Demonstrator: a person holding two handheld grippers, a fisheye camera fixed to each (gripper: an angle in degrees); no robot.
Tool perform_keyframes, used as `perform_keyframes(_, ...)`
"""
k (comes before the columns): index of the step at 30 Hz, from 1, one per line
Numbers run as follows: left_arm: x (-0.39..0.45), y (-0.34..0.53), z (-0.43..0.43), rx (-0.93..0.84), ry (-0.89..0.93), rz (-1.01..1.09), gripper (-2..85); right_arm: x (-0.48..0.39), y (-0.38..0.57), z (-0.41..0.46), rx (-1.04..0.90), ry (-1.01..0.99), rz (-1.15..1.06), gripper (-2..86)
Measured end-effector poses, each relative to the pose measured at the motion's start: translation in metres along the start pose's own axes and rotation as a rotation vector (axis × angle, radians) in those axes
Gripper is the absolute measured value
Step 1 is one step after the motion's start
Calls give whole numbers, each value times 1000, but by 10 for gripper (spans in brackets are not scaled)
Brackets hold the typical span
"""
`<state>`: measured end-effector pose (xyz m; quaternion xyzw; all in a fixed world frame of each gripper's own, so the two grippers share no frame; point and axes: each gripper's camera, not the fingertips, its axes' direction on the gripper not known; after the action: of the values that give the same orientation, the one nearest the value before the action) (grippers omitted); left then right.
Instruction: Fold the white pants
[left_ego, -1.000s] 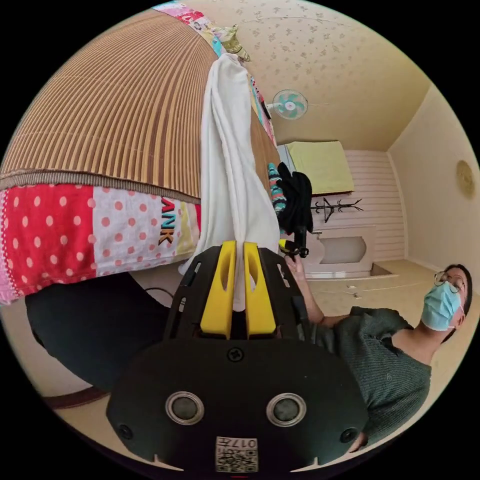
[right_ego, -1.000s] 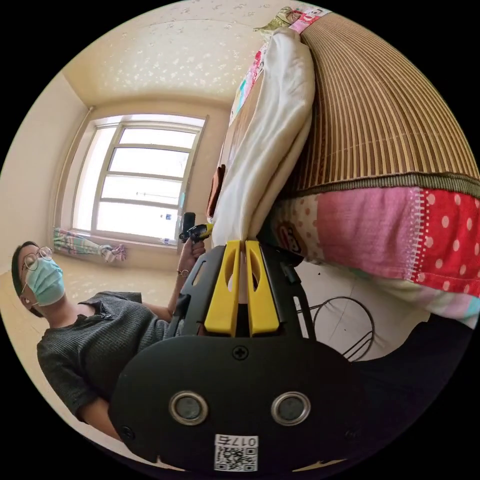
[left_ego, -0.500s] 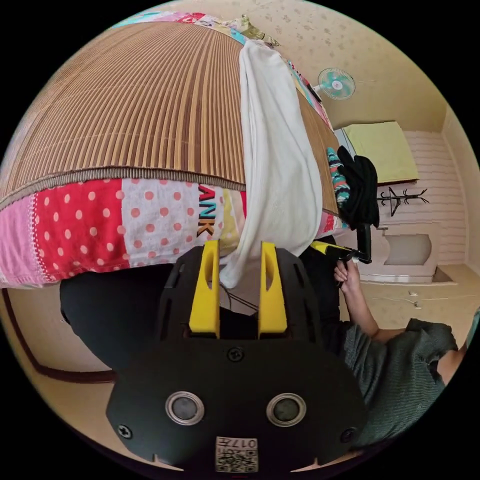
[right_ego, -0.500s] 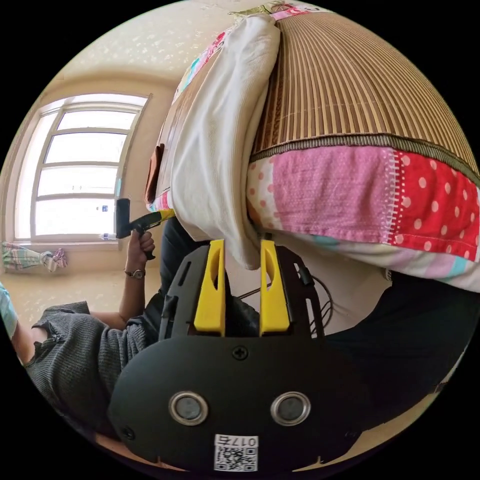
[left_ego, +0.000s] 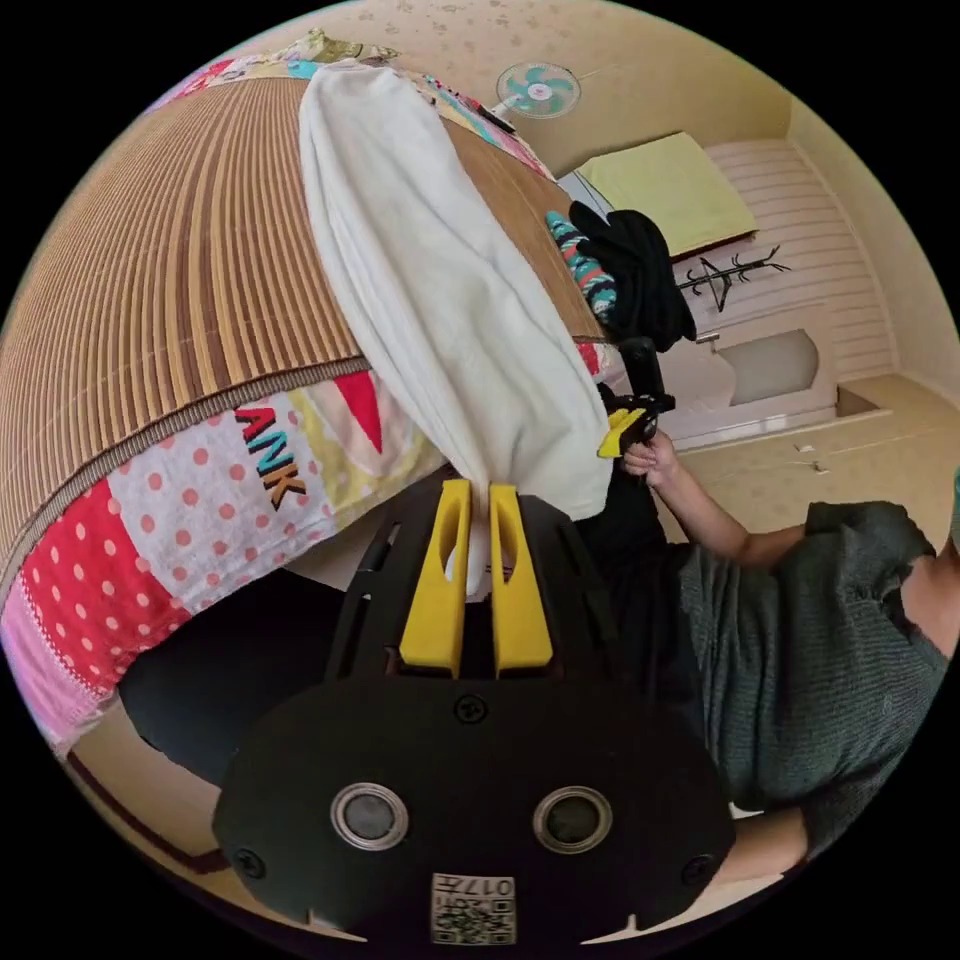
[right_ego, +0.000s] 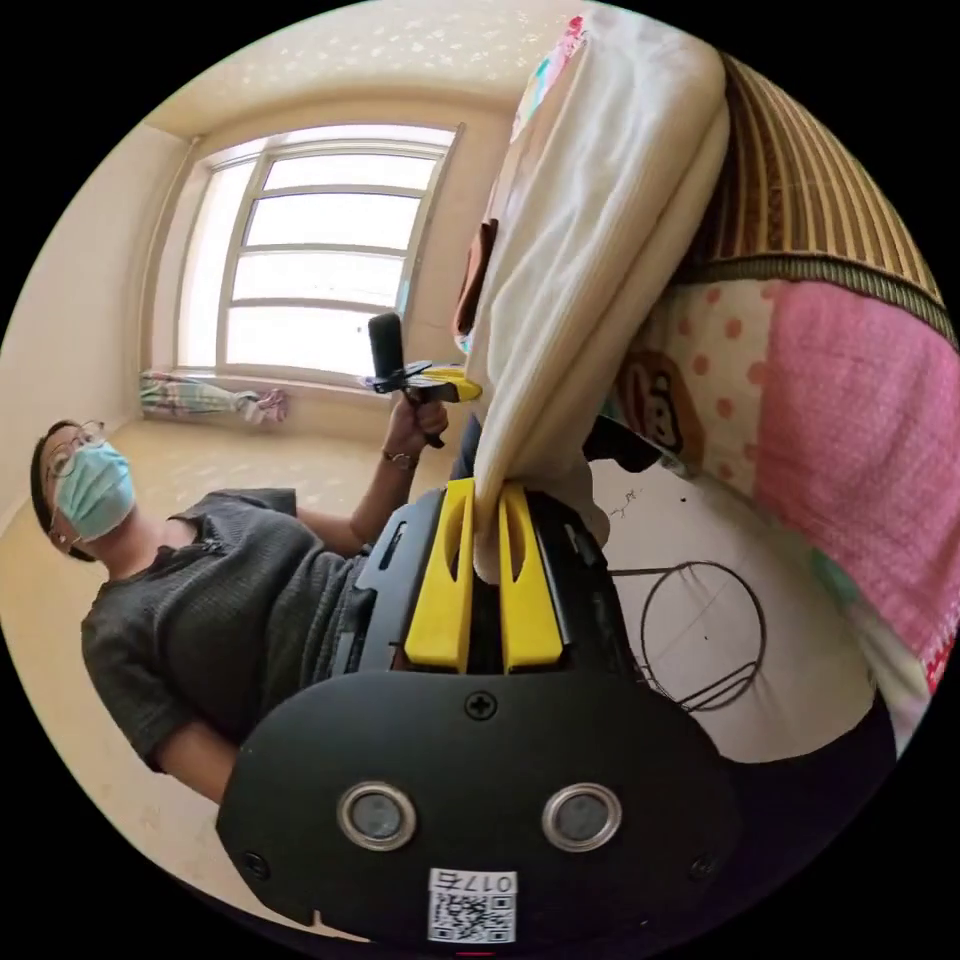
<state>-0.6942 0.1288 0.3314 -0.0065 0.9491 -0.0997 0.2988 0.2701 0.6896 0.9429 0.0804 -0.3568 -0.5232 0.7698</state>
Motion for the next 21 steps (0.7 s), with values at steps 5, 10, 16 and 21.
perform_keyframes(5, 59, 8, -67, 179, 509, 404, 41, -116, 19, -66, -48, -433, -410, 31)
perform_keyframes(10, 17, -57, -114, 476, 524, 179, 58, -118, -33, -157, 254, -339, -314, 85)
perform_keyframes(16, -88, -80, -118, 827, 353, -379, 137, -20, -80, -235, 639, -386, 28, 208)
perform_keyframes(21, -82, -100, -93, 542, -72, -407, 148, -28, -64, -214, 558, 82, 188, 200)
